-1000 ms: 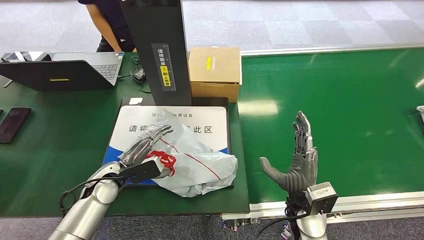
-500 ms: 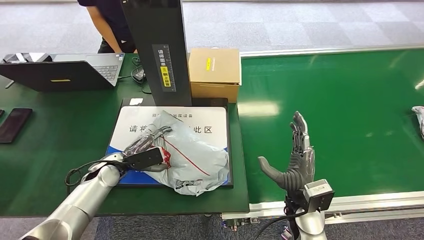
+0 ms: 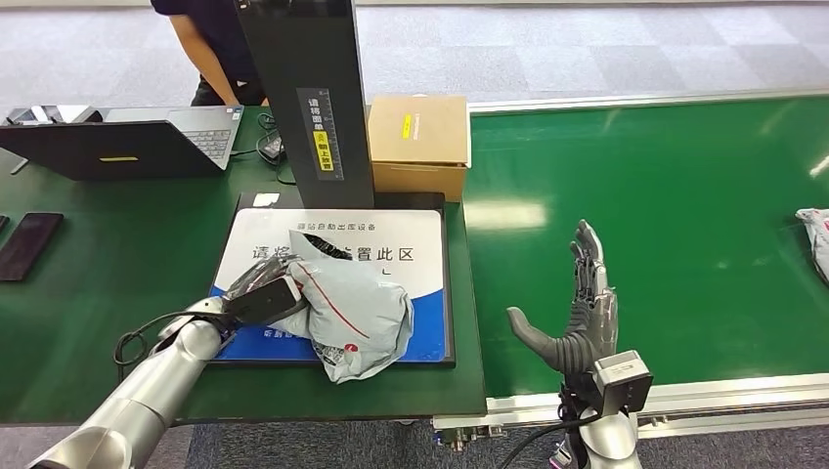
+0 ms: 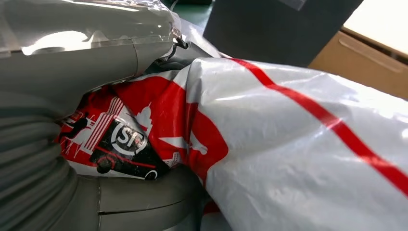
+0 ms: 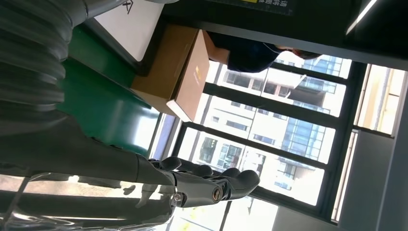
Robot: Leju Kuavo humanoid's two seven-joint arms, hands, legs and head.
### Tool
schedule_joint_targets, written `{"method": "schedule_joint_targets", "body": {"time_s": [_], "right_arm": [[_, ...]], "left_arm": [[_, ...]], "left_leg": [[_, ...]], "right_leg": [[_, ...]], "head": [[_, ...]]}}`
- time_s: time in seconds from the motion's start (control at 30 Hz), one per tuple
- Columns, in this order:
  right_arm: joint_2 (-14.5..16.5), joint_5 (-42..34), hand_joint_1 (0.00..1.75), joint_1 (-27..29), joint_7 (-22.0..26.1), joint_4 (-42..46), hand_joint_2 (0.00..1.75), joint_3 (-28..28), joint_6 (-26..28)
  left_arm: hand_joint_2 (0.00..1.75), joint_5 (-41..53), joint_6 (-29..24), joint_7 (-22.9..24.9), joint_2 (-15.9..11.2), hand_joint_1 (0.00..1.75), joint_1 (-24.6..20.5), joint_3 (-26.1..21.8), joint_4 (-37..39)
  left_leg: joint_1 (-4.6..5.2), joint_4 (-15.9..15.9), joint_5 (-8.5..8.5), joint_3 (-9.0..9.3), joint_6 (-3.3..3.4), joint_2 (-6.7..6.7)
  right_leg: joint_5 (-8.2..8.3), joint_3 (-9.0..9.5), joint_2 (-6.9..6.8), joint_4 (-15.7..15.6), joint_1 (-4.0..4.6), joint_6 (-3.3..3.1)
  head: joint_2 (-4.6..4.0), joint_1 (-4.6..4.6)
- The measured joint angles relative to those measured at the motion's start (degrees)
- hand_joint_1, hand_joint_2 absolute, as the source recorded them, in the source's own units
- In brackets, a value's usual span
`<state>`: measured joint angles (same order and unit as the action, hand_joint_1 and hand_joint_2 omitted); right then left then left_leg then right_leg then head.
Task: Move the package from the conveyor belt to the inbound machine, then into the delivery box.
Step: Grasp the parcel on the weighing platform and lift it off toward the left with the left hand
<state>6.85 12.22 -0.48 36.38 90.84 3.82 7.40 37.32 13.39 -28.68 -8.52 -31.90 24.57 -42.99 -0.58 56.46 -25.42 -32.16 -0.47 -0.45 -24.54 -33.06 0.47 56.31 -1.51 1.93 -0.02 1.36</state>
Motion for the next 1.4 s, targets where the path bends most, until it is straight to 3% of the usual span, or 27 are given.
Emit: {"method": "schedule_joint_targets", "body": {"time_s": [0.37, 0.77, 0.93, 1.13, 1.4], "right_arm": [[-0.01, -0.05, 0.00, 2.27, -0.53, 1.14, 1.75, -0.02, -0.11], [0.10, 0.55, 0.00, 3.30, -0.53, 1.99, 1.75, -0.04, -1.01], [0.19, 0.57, 0.00, 3.44, -0.64, 2.01, 1.75, -0.16, -1.07], [0.71, 0.58, 0.00, 3.44, -0.82, 1.99, 1.75, -0.69, -1.08], [1.28, 0.42, 0.00, 3.37, -1.21, 1.92, 1.75, -1.74, -1.45]], "left_arm": [[1.75, -7.13, -0.05, -2.40, 0.37, 1.75, 11.94, -8.73, -16.44], [1.75, -20.03, -4.32, -3.50, 6.16, 1.75, 20.00, -24.41, -35.29], [1.75, -20.30, -10.15, -1.83, 7.68, 1.75, 20.85, -28.49, -38.35], [1.75, -21.51, -21.95, 0.39, 8.56, 1.75, 20.73, -33.42, -39.25], [1.75, -25.52, -34.30, -0.46, 8.26, 1.75, 17.01, -40.09, -33.94]], "left_leg": [[0.00, 0.03, -0.02, -0.33, 0.01, 0.04], [0.00, 0.04, -0.02, -0.56, 0.02, 0.04], [0.00, 0.04, -0.02, -0.58, 0.02, 0.03], [-0.02, 0.04, -0.02, -0.60, 0.02, 0.04], [-0.04, 0.04, -0.02, -0.64, 0.02, 0.02]], "right_leg": [[-0.02, -0.38, 0.03, -0.01, 0.00, 0.01], [-0.02, -0.58, 0.02, -0.01, 0.00, 0.02], [-0.02, -0.60, 0.01, -0.01, 0.02, 0.01], [-0.02, -0.63, 0.02, -0.01, 0.03, 0.01], [-0.02, -0.64, 0.01, -0.01, 0.03, 0.01]], "head": [[0.00, -0.01], [0.00, -0.01], [0.00, -0.01], [0.00, -0.02], [0.00, -0.01]]}}
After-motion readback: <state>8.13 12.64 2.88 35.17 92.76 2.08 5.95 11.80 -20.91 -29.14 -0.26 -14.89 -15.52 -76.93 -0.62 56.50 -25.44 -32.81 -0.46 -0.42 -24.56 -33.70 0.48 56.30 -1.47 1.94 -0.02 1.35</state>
